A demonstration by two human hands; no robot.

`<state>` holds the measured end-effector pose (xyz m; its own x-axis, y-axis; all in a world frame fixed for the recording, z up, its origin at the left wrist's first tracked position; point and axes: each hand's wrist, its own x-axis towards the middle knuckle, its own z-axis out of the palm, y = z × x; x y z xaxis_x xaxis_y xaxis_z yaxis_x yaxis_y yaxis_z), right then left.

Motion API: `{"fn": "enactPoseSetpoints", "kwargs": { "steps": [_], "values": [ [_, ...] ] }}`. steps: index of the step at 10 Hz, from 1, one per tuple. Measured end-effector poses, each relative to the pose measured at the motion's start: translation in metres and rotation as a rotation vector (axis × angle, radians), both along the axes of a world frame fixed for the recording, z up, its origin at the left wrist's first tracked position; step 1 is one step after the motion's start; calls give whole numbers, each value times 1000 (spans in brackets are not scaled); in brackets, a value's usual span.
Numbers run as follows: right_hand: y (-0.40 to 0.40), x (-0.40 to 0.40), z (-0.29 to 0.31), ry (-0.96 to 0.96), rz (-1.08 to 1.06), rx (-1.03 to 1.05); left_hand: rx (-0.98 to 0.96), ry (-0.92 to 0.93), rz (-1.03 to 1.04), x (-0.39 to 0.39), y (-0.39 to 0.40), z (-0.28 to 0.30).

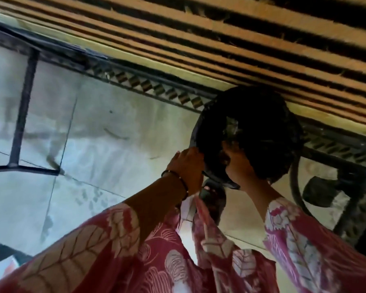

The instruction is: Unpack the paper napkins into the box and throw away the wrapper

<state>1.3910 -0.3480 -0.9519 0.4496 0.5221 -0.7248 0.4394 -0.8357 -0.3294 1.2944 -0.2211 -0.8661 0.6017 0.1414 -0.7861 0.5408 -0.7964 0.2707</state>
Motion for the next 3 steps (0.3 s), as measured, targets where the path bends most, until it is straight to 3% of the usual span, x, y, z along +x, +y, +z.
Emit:
{"fn": "enactPoseSetpoints", "kwargs": {
  "steps": [1,3],
  "values": [
    [-7,3,23,88,-304,131,-39,22,84,2,2,6],
    [-26,6,132,-17,-480,283,-102,-34,250,-5,-8,84]
  ]
}}
